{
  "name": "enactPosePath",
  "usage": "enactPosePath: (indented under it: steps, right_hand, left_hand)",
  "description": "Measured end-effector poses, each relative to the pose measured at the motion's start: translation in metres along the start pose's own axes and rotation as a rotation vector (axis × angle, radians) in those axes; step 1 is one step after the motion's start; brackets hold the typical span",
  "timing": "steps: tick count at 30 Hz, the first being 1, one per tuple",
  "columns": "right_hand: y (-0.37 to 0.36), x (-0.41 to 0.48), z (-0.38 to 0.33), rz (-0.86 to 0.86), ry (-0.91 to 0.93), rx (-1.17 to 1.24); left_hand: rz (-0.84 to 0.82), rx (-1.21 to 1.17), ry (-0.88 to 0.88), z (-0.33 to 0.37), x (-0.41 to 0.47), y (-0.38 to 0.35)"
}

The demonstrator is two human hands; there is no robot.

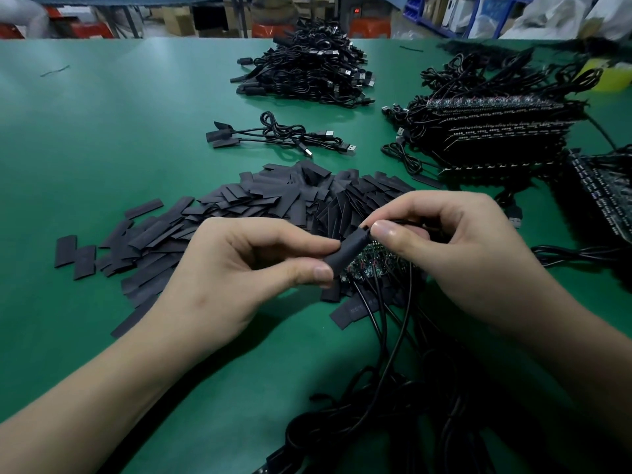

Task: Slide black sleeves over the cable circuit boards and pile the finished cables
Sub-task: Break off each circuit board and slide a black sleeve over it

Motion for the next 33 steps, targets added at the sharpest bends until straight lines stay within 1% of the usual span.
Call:
enactPosePath:
  steps: [6,13,16,18,21,24,26,29,31,33]
  right_hand:
    - [-0.002,0.001,0.001,-0.028,-0.011,0.018]
    - [0.01,0.001,-0.004,0.075,0.01,-0.115]
    - [0.006,0.002,-0.005,-0.007,0.006,-0.145]
    - [0.009,0.005,-0.003,-0.085,-0.019,-0.234]
    - [0.021,0.008,-0.005,-0.136,-0.038,-0.376]
    - [0.023,0.01,-0.01,-0.175,-0.026,-0.427]
    - [0.031,0.016,-0.017,-0.126,0.002,-0.479]
    - [0.053,0.044,-0.036,0.027,0.056,-0.627]
    - [0.051,0.076,-0.041,0.041,0.091,-0.743]
    - [0.036,0.114,-0.037,0.013,0.126,-0.814]
  left_hand:
    - [-0.005,-0.021,0.021,-0.001,0.001,-0.001]
    - [-0.032,-0.194,0.13,-0.013,0.004,-0.004]
    - [0.018,-0.24,0.156,-0.017,0.005,0.0]
    - [0.066,-0.245,0.164,-0.018,0.006,0.009]
    - [0.127,-0.258,0.17,-0.02,0.006,0.021]
    - [0.15,-0.273,0.155,-0.02,0.006,0.025]
    - [0.164,-0.262,0.131,-0.02,0.007,0.028]
    - [0.159,-0.183,0.114,-0.02,0.008,0.027]
    - [0.139,-0.117,0.121,-0.021,0.008,0.022]
    - [0.132,-0.023,0.102,-0.02,0.007,0.018]
Point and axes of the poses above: each hand's wrist, its own x-axis towards the middle knuckle, its own y-axis out of the back of the hand, z = x × y, the point moved 10 cm from there along x, towards the middle knuckle, and after that the axes turned 9 degrees about y, right-handed, at the moved point
